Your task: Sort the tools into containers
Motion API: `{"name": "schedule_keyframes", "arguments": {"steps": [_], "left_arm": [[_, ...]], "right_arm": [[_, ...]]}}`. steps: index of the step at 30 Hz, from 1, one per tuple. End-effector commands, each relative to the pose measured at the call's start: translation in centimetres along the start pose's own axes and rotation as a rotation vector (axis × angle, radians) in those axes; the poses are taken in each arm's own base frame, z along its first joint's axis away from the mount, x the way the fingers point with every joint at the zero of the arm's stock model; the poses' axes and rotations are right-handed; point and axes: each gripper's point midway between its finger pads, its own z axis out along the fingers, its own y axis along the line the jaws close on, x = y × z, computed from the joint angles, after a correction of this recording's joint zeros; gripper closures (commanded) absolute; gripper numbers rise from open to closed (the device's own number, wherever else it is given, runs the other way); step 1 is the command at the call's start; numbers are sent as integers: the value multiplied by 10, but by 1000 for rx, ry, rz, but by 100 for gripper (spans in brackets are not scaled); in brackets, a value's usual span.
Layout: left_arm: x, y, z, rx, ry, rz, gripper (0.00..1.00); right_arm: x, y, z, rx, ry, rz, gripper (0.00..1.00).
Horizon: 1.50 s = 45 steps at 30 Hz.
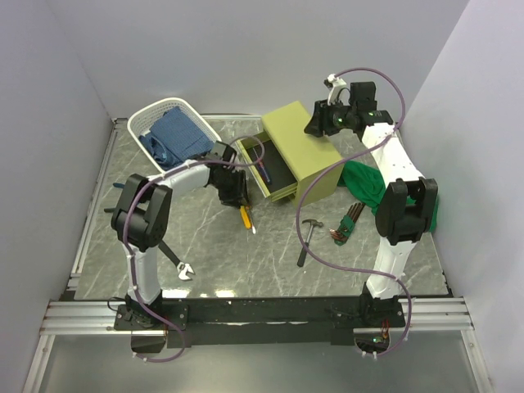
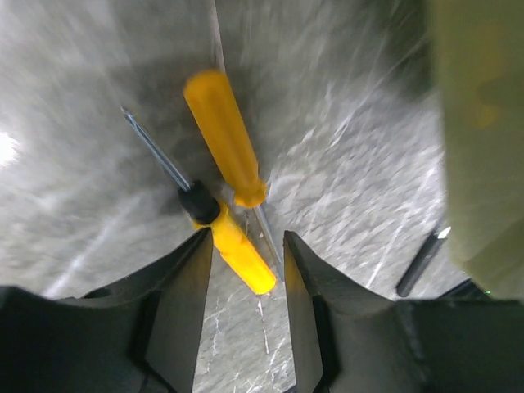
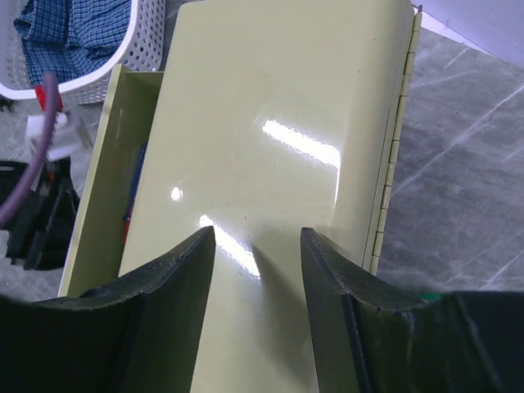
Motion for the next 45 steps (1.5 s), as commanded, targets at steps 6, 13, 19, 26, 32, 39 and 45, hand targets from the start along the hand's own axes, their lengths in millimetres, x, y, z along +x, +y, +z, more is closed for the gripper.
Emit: {"name": "schedule_keyframes", "arguments": {"steps": [6,13,19,26,32,39,45], "left_arm": [[34,17,5,-113,19,-22,57],[53,37,9,-179,56,-25,62],[42,24,-9,-96,11,68,90],[-15,2,-101,-48,-234,209,99],[-78,-79,-173,310,-416,227,99],[-124,-117,-140,527,-332,82,99],[-129,-115,-110,581,-249,-44,99]], "right_arm": [[62,-31,0,85,197,191,46],[52,-28,1,71,175,200,46],[54,-27,-2,69,178,189,46],[42,-30,-6,88,152,157,46],[45,-32,-10,112,161,127,46],[45,-37,-16,142,166,102,46],[46,-34,-28,148,163,81,46]]}}
